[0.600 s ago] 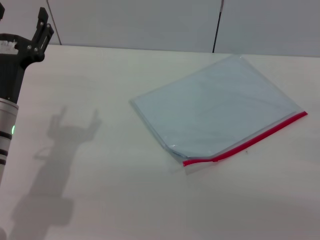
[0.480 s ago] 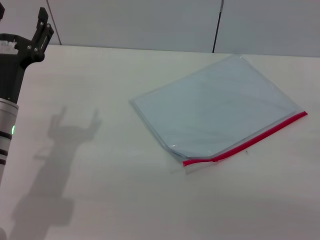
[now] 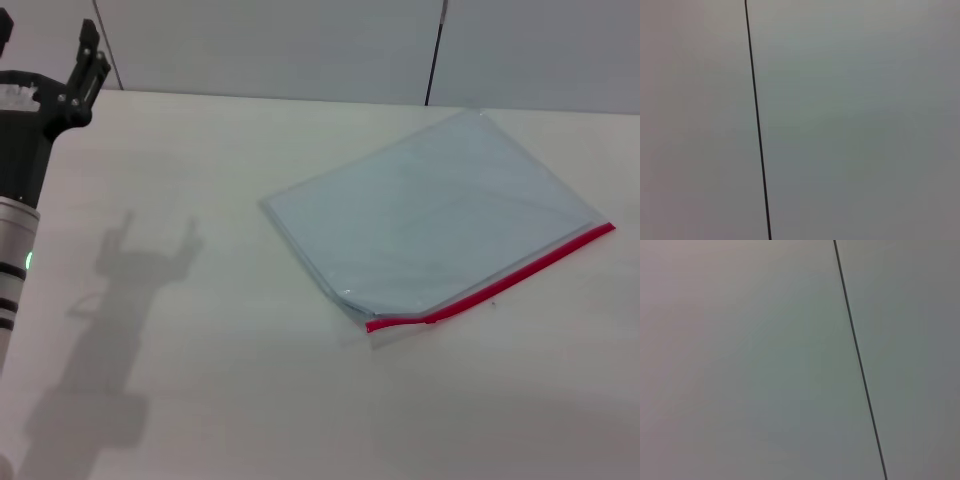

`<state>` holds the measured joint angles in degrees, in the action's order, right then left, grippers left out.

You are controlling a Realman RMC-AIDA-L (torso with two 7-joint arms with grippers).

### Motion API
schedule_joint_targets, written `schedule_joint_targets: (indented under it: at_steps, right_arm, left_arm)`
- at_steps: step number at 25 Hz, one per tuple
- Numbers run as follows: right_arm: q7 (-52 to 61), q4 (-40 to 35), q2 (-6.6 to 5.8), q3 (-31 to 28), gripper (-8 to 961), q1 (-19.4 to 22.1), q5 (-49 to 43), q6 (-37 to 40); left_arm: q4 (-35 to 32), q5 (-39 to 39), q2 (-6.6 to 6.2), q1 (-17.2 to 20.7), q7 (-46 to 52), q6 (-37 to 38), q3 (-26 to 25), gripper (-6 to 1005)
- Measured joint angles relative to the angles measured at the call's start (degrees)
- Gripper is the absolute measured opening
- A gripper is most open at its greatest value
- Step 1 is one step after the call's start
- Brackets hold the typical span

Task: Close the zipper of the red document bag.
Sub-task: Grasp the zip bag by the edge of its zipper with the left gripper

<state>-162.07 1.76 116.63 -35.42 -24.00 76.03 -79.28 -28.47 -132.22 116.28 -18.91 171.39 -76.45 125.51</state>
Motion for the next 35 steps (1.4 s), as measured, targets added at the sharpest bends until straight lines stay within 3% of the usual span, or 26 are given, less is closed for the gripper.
schedule_joint_targets:
  at_steps: [3, 5, 7, 9, 10, 12, 13, 14, 17, 20, 22, 25, 27, 31, 35]
  right_arm:
    - [0.0, 0.0, 0.00, 0.0, 886, 0.1, 0.0, 0.0]
    - [0.0, 0.0, 0.00, 0.0, 886, 0.1, 0.0, 0.0]
    - [0.0, 0.0, 0.00, 0.0, 885, 0.2, 0.0, 0.0]
    - [0.0, 0.0, 0.00, 0.2, 885, 0.2, 0.0, 0.0]
    - [0.0, 0.0, 0.00, 0.3, 884, 0.2, 0.0, 0.0]
    - [0.0, 0.0, -0.04, 0.6, 884, 0.2, 0.0, 0.1]
    - [0.0, 0.0, -0.07, 0.6, 884, 0.2, 0.0, 0.2]
    - [0.0, 0.0, -0.08, 0.7, 884, 0.2, 0.0, 0.4]
    - [0.0, 0.0, -0.09, 0.7, 884, 0.2, 0.0, 0.6]
    - [0.0, 0.0, -0.09, 0.7, 885, 0.2, 0.0, 0.7]
    - [0.0, 0.0, -0.09, 0.7, 885, 0.2, 0.0, 0.7]
    - [0.0, 0.0, -0.09, 0.7, 885, 0.2, 0.0, 0.7]
    - [0.0, 0.0, -0.09, 0.7, 885, 0.2, 0.1, 0.7]
    - [0.0, 0.0, -0.10, 0.7, 885, 0.1, 0.1, 0.7]
    - [0.0, 0.0, -0.16, 0.7, 886, 0.0, 0.2, 0.7]
  left_arm:
    - [-2.0, 1.3, -0.14, -0.2, 0.0, 3.9, 0.1, 847]
    - [-5.2, 1.7, -0.94, -0.3, 0.1, 9.4, 0.4, 846]
    - [-8.6, 1.6, -2.22, -0.2, 0.1, 14.7, 1.1, 844]
    - [-12.8, 1.7, -4.30, -0.1, 0.1, 20.8, 2.2, 842]
    - [-12.8, 1.7, -4.30, -0.1, 0.1, 20.8, 2.2, 841]
    - [-20.1, 1.3, -7.94, 0.0, 0.1, 31.4, 3.4, 839]
    - [-25.4, 0.6, -10.91, -0.3, 0.0, 39.4, 4.4, 838]
    - [-26.3, 0.5, -11.49, -0.5, 0.0, 41.0, 4.6, 838]
    - [-33.9, -1.5, -15.55, -1.2, 0.0, 52.3, 5.5, 835]
    - [-40.4, -6.1, -17.24, -1.8, -0.4, 63.3, 4.9, 832]
    - [-42.9, -9.3, -17.23, -2.3, -1.9, 69.2, 4.6, 831]
    - [-47.0, -13.5, -16.22, -3.2, -6.1, 79.1, 4.5, 828]
    - [-50.0, -15.3, -14.72, -4.6, -10.5, 89.5, 3.6, 814]
    - [-53.6, -16.5, -10.18, -6.3, -21.2, 106.3, 0.4, 789]
    - [-56.3, -20.1, -5.38, -6.2, -29.1, 115.0, -1.8, 777]
